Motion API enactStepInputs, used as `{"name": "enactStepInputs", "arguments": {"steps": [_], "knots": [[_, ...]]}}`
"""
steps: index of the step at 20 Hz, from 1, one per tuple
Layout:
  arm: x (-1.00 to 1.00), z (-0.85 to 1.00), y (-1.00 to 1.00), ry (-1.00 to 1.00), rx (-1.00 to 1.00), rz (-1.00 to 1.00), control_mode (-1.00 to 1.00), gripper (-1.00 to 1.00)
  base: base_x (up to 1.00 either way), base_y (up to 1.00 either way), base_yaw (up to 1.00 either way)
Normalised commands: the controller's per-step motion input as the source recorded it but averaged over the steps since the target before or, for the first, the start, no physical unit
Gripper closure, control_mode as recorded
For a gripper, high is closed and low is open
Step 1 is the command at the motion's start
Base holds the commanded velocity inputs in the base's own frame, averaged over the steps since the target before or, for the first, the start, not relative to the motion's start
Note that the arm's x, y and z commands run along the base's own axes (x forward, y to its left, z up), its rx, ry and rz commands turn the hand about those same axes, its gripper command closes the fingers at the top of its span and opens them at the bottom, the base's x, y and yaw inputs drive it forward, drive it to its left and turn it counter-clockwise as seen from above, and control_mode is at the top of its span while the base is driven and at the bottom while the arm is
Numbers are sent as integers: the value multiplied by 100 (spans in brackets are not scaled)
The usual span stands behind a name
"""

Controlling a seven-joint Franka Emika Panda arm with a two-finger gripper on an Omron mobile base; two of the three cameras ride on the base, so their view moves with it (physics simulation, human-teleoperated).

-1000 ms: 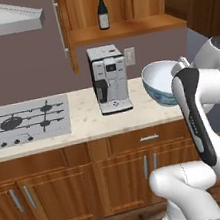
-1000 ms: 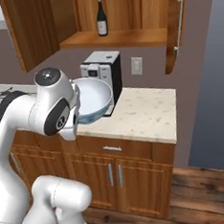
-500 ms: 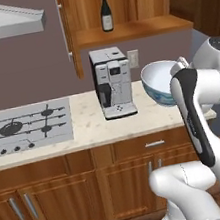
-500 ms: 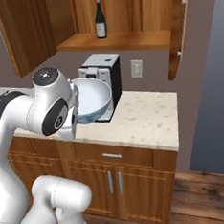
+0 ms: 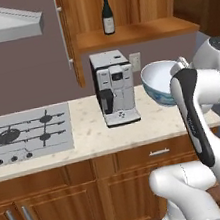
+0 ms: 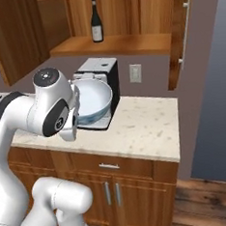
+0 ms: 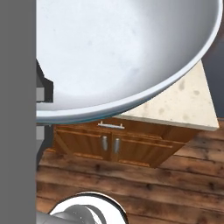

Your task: Pick the mug and place it in the sink. Pick the bowl and place it in the open cabinet and then close the cabinet.

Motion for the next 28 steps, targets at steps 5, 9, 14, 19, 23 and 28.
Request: {"name": "enactStepInputs", "arguments": {"steps": [5,9,14,19,23,28], "knots": [[0,0,0,0,0,0,100,100,44,0,-14],[0,0,0,0,0,0,100,100,38,0,-18],[0,0,0,0,0,0,100,100,35,9,-12],[0,0,0,0,0,0,100,100,36,23,-4],[0,0,0,0,0,0,100,100,49,32,0],[0,0,0,0,0,0,100,100,43,18,0]]}}
